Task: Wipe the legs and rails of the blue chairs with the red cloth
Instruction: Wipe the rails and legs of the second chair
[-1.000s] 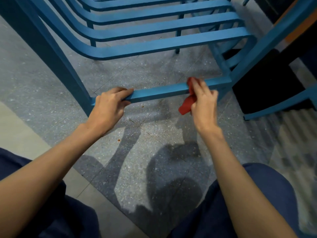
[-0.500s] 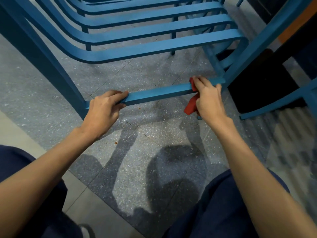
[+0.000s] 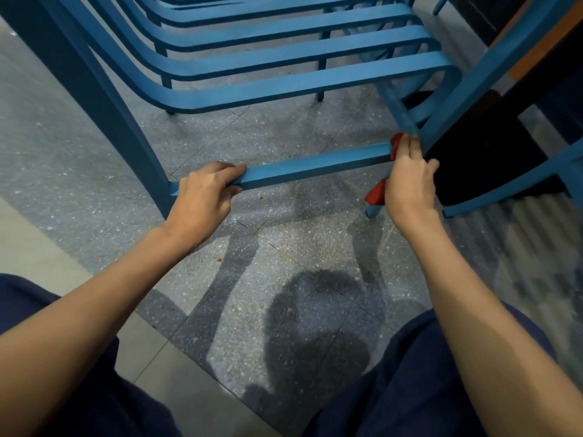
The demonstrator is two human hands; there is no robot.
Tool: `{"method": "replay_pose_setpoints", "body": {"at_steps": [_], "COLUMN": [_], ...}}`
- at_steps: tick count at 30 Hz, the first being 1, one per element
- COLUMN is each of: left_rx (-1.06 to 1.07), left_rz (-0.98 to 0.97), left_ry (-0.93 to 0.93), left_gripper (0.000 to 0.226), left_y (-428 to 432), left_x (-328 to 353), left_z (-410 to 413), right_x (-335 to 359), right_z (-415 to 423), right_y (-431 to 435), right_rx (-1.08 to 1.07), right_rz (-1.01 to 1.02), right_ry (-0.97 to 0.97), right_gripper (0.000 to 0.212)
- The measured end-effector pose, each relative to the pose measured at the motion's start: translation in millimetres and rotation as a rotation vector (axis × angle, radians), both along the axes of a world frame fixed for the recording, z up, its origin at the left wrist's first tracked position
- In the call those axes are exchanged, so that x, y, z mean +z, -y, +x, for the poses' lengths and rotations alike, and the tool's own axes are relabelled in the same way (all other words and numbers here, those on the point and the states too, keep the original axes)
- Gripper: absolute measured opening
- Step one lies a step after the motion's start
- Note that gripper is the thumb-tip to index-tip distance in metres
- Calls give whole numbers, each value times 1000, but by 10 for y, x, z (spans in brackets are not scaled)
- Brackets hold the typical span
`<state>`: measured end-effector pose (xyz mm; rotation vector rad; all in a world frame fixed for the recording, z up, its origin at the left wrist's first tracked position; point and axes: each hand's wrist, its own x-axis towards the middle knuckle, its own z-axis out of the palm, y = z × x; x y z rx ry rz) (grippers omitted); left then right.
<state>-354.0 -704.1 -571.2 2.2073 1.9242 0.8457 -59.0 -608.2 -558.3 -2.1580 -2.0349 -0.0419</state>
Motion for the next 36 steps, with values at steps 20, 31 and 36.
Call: {"method": "replay_pose_setpoints", "body": {"at_steps": [20, 31, 36], "left_rx": [22, 31, 26], "left_rz": [-21, -31, -33], "left_ry": [6, 7, 2], "left_gripper": [36, 37, 37], "left_y": [8, 2, 11], "left_x": [-5, 8, 18], "left_z": [-1, 12, 19], "right_x": [136, -169, -260], "right_z": [310, -18, -366], "right_y": [24, -86, 310], "right_rx": [137, 4, 167], "right_rz": [179, 272, 187], "right_ry": [-77, -426, -471], "right_gripper": [38, 51, 48]}}
